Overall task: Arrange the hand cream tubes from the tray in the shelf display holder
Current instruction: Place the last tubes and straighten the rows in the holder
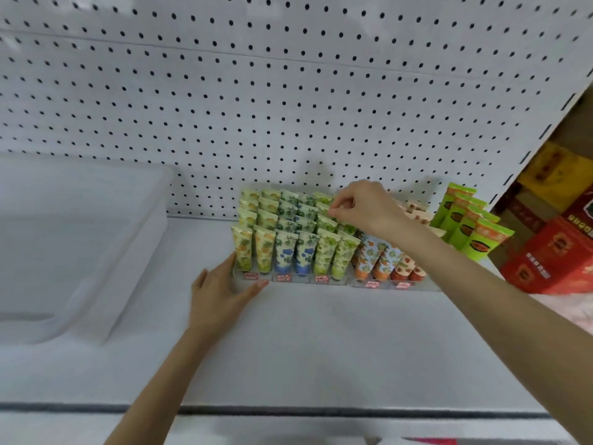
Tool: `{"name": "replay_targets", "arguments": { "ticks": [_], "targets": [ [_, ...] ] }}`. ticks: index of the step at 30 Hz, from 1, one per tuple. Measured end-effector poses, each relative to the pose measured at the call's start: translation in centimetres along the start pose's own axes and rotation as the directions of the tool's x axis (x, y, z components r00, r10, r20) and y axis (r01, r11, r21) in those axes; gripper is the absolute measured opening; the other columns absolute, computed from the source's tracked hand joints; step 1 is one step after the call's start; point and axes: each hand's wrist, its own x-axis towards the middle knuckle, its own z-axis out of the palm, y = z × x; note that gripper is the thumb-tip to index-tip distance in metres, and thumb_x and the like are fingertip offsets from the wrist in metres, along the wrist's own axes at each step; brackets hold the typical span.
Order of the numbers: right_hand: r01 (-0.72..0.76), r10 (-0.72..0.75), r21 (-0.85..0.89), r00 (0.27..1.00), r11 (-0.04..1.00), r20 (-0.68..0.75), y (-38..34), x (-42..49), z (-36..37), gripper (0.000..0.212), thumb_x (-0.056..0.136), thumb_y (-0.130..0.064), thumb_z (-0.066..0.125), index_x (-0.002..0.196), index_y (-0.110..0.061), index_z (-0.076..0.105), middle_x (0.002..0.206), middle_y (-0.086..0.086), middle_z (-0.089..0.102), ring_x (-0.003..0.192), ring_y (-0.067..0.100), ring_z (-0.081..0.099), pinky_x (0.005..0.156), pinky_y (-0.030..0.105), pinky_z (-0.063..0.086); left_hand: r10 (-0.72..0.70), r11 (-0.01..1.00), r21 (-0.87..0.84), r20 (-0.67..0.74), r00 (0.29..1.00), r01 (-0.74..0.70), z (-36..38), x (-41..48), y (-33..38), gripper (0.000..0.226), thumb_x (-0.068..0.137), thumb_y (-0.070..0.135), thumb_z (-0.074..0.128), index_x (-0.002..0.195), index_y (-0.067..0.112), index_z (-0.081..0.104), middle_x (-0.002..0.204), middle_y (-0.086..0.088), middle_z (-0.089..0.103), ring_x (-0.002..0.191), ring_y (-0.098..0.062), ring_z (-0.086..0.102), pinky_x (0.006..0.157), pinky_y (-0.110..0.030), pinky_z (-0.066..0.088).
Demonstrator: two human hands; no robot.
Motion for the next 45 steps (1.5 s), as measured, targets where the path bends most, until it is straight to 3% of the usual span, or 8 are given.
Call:
{"name": "replay_targets", "arguments": {
  "ticks": [4,8,11,19,28,35,45],
  "targets": [
    [0.081,-0.077,-0.060,0.995,0.995,0.068,0.0,0.9,-0.1,0.016,0.086,-0.027,0.068,0.083,-0.012,0.073,0.061,-0.017,0.049,0.055,-0.003,0.046,0.052,0.015,0.032,0.014,1.000,0.024,-0.025,1.000,-0.013,-0.1,-0.2,0.2,0.080,0.070,0.081,0.038,0.138,0.037,0.041,0.127,0.018,0.060,0.120,-0.006,0.052,0.114,-0.037,0.020],
    [0.115,-0.107,-0.070,0.989,0.991,0.107,0.0,1.5,-0.3,0.019,0.085,-0.028,0.068,0.082,-0.011,0.075,0.066,-0.011,0.059,0.058,-0.001,0.053,0.063,0.019,0.045,-0.011,1.000,0.027,-0.026,1.000,0.012,-0.1,-0.1,0.4,0.079,0.070,0.078,0.042,0.137,0.036,0.042,0.129,0.016,0.060,0.120,-0.007,0.051,0.114,-0.036,0.019],
    [0.120,-0.114,-0.039,0.987,0.992,0.115,0.1,1.6,-0.2,0.020,0.085,-0.029,0.069,0.081,-0.010,0.074,0.066,-0.011,0.059,0.058,-0.002,0.052,0.057,0.010,0.037,-0.022,0.999,0.032,-0.015,1.000,0.022,-0.1,-0.2,0.4,0.078,0.071,0.077,0.044,0.137,0.036,0.042,0.129,0.015,0.060,0.119,-0.008,0.050,0.113,-0.035,0.019],
    [0.128,-0.120,-0.060,0.985,0.990,0.124,0.2,2.0,0.1,0.018,0.083,-0.027,0.071,0.077,-0.010,0.073,0.063,-0.011,0.059,0.057,0.000,0.052,0.054,0.012,0.035,-0.020,1.000,0.021,-0.020,1.000,0.020,0.0,-0.2,0.1,0.082,0.070,0.079,0.040,0.139,0.035,0.041,0.129,0.015,0.059,0.122,-0.006,0.048,0.115,-0.036,0.018],
    [0.137,-0.123,-0.100,0.983,0.986,0.138,0.2,1.9,0.1,0.015,0.084,-0.023,0.070,0.077,-0.010,0.073,0.067,-0.004,0.063,0.064,0.011,0.059,0.067,0.026,0.046,-0.019,1.000,0.015,-0.016,1.000,0.019,0.0,-0.1,0.0,0.083,0.070,0.080,0.037,0.139,0.035,0.041,0.130,0.015,0.059,0.122,-0.009,0.050,0.114,-0.036,0.017],
    [0.122,-0.109,-0.066,0.979,0.990,0.173,0.4,1.9,0.1,0.015,0.086,-0.018,0.068,0.078,-0.006,0.072,0.057,-0.009,0.055,0.052,0.002,0.048,0.054,0.015,0.035,-0.014,1.000,0.002,-0.031,0.999,0.014,-0.2,-0.4,0.4,0.078,0.073,0.074,0.045,0.139,0.032,0.042,0.129,0.011,0.060,0.120,-0.010,0.050,0.114,-0.035,0.018],
    [0.099,-0.089,-0.054,0.984,0.994,0.154,0.3,2.0,0.5,0.015,0.085,-0.013,0.067,0.077,-0.002,0.072,0.062,-0.005,0.059,0.055,0.001,0.051,0.054,0.013,0.037,-0.020,0.999,0.032,0.001,1.000,0.020,-0.1,-0.3,0.2,0.081,0.073,0.078,0.040,0.142,0.034,0.039,0.134,0.012,0.057,0.124,-0.010,0.048,0.114,-0.034,0.016]
  ]
}}
